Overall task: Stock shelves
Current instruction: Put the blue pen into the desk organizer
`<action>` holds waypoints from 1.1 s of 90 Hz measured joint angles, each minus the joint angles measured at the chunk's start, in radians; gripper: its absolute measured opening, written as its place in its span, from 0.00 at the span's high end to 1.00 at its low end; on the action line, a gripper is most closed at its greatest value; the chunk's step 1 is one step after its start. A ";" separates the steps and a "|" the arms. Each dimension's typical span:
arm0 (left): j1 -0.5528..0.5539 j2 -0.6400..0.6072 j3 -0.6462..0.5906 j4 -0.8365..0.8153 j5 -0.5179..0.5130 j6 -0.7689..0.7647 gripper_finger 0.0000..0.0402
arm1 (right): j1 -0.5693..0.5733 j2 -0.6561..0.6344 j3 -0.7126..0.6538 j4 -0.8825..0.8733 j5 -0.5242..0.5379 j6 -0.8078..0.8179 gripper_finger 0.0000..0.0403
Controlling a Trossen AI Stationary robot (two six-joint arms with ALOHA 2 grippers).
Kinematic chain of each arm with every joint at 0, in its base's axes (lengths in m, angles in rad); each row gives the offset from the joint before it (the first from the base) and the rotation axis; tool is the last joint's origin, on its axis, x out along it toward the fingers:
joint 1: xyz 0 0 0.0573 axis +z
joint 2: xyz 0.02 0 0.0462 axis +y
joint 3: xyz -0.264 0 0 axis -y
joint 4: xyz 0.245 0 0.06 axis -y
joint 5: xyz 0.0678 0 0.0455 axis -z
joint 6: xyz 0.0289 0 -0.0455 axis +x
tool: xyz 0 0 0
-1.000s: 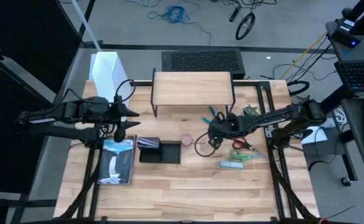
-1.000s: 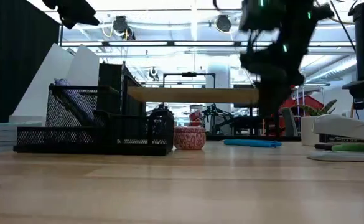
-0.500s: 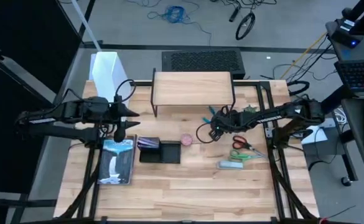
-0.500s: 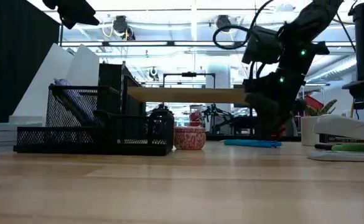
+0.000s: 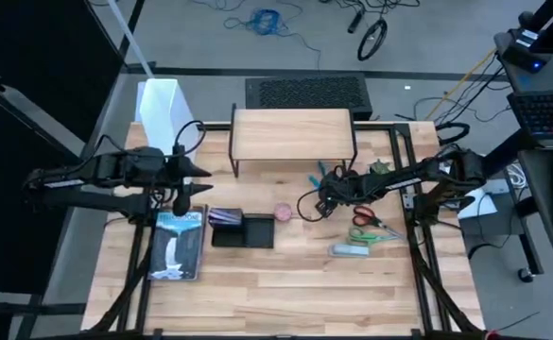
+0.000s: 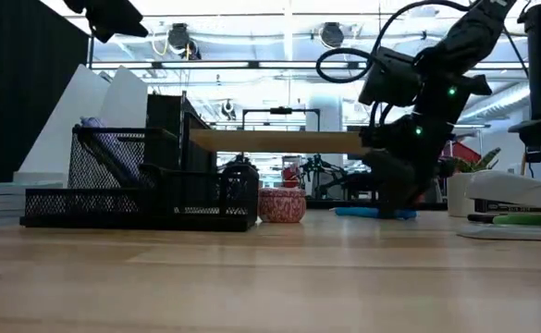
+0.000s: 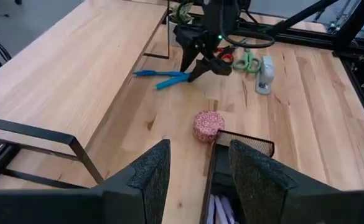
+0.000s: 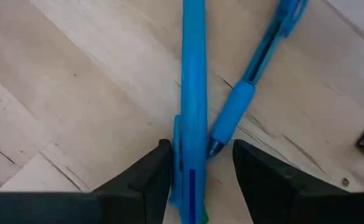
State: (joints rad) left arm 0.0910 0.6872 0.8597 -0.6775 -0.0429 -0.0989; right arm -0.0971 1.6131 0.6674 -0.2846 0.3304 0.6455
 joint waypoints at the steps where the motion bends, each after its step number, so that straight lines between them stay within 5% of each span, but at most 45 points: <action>1: 0.000 0.000 0.000 0.001 0.000 0.000 0.62 | 0.000 0.000 0.000 0.000 0.000 0.000 0.61; 15: 0.000 0.000 0.000 0.005 0.000 0.000 0.62 | 0.001 0.002 0.000 -0.007 -0.023 0.004 0.67; 34: 0.000 0.000 0.000 0.008 0.000 0.000 0.62 | 0.026 0.003 0.000 -0.002 -0.036 0.008 0.94; 62: 0.000 0.000 0.000 0.014 0.000 0.000 0.62 | 0.068 0.008 0.042 -0.038 -0.032 0.018 0.93; 99: 0.000 0.015 0.000 0.020 0.000 0.007 0.62 | 0.151 0.014 0.262 -0.232 -0.180 -0.035 0.94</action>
State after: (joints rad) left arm 0.0910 0.7024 0.8600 -0.6576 -0.0429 -0.0923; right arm 0.0537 1.6268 0.9295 -0.5167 0.1503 0.6102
